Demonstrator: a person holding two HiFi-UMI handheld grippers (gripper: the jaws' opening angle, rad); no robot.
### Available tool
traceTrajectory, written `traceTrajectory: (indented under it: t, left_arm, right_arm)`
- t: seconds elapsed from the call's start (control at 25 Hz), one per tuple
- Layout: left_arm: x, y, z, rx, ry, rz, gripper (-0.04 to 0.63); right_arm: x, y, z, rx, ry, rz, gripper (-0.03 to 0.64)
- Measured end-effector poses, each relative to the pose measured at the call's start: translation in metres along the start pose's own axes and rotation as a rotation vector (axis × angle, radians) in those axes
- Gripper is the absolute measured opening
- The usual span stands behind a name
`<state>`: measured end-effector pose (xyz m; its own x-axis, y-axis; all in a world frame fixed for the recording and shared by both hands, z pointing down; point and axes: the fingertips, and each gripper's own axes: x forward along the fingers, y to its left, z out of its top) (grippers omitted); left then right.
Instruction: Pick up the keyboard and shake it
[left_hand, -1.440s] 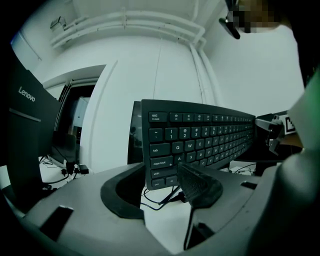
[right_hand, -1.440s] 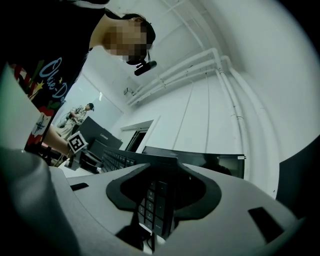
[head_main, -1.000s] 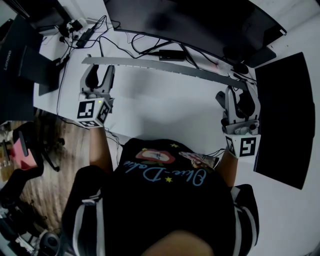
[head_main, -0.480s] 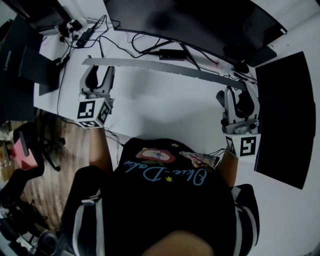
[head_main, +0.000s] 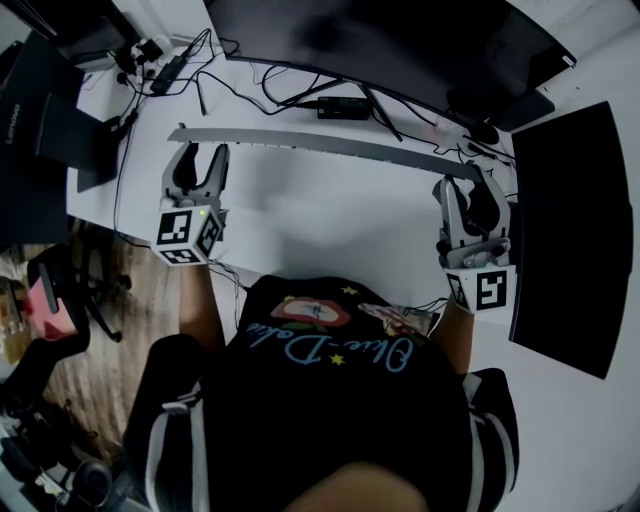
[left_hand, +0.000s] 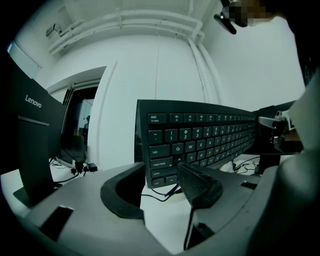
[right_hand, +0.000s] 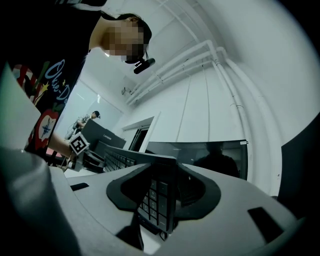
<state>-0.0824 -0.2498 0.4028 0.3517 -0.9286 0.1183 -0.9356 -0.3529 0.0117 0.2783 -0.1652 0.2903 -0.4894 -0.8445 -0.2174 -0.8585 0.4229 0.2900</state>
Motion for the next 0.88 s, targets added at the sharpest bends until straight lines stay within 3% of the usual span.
traceTrajectory:
  t: [0.88]
  left_arm:
    - [-0.013,-0.003,-0.092,-0.01,0.259,0.001,0.183]
  right_arm:
    - [-0.014,0.017,-0.095,0.241,0.211,0.0,0.147]
